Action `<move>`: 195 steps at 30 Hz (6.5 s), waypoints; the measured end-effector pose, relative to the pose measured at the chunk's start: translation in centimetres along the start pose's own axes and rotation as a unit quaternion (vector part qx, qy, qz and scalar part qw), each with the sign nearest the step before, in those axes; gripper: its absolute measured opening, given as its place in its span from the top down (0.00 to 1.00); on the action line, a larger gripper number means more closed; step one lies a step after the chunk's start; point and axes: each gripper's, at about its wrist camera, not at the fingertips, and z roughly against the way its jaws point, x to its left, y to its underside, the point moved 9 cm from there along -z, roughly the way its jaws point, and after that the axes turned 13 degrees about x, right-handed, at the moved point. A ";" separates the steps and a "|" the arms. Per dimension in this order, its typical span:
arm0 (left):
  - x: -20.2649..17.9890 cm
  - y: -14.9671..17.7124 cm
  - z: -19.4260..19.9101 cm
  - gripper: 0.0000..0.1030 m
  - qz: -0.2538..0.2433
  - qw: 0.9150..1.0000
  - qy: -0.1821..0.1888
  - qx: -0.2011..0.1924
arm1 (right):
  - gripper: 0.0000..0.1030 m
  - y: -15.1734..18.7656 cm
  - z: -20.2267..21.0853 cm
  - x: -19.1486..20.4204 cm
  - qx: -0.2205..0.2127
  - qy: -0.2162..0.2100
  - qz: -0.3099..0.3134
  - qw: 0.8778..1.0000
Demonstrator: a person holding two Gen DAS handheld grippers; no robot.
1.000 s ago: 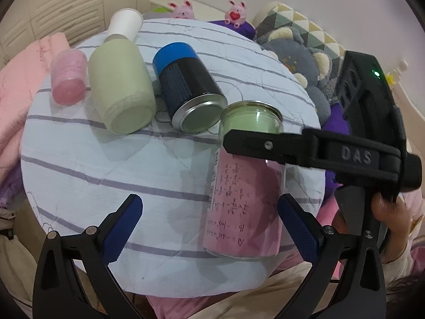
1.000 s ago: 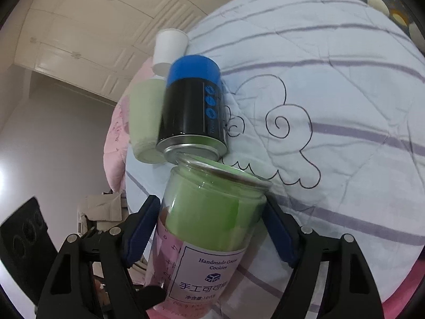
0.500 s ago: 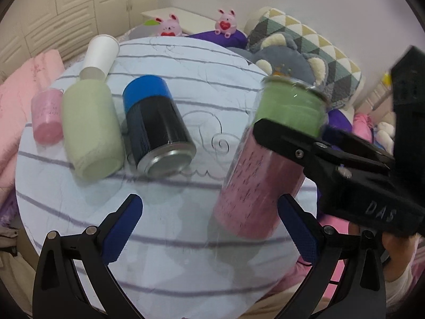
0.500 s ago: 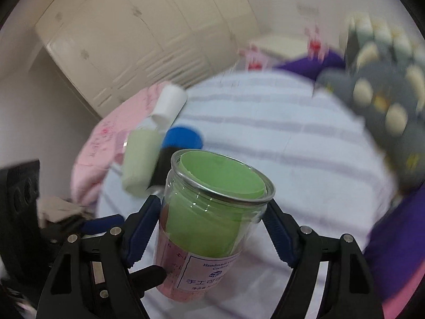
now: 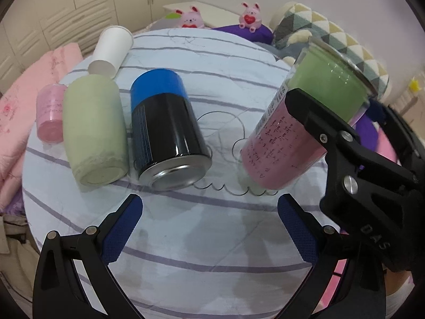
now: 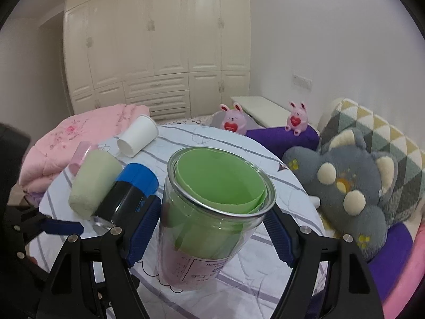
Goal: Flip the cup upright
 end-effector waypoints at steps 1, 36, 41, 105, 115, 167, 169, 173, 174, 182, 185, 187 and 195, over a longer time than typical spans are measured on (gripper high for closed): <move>0.0 0.2 -0.1 0.00 -0.004 1.000 -0.010 -0.003 | 0.25 0.2 0.2 0.3 -0.006 0.001 0.008 1.000; 1.1 2.8 4.4 0.00 0.021 0.997 -0.037 -0.068 | 0.22 1.9 3.4 2.2 -0.004 -0.055 -0.001 0.999; 1.0 3.2 6.1 0.00 0.022 0.995 -0.037 -0.088 | 0.22 1.6 4.7 2.1 -0.014 -0.052 -0.003 0.999; 1.4 8.2 18.6 0.00 0.045 0.945 -0.064 -0.317 | 0.22 3.0 15.8 2.2 -0.097 0.033 -0.059 0.993; 1.4 7.9 18.3 0.00 0.044 0.945 -0.066 -0.316 | 0.22 3.1 15.2 2.2 -0.091 0.034 -0.059 0.994; 1.4 6.4 17.4 0.00 0.043 0.938 -0.095 -0.330 | 0.22 2.8 13.1 1.4 -0.095 0.016 -0.069 0.993; 1.5 6.4 17.3 0.00 0.044 0.937 -0.099 -0.333 | 0.22 2.9 13.2 1.4 -0.100 0.014 -0.069 0.992; 1.6 6.1 17.2 0.00 0.045 0.936 -0.100 -0.333 | 0.22 2.8 13.2 1.5 -0.104 0.012 -0.066 0.992; 1.6 6.1 17.2 0.00 0.045 0.936 -0.100 -0.333 | 0.22 2.8 13.1 1.5 -0.103 0.011 -0.066 0.992; 1.6 6.1 17.1 0.00 0.044 0.936 -0.097 -0.335 | 0.22 2.7 13.1 1.4 -0.103 0.011 -0.066 0.992; 1.6 6.0 16.9 0.00 0.043 0.937 -0.093 -0.334 | 0.22 2.6 13.1 1.4 -0.104 0.014 -0.065 0.992; 1.6 6.0 16.9 0.00 0.043 0.937 -0.093 -0.334 | 0.22 2.6 13.0 1.5 -0.102 0.014 -0.066 0.993; 1.7 5.9 16.9 0.00 0.043 0.935 -0.091 -0.339 | 0.22 2.6 12.8 1.5 -0.096 0.014 -0.064 0.993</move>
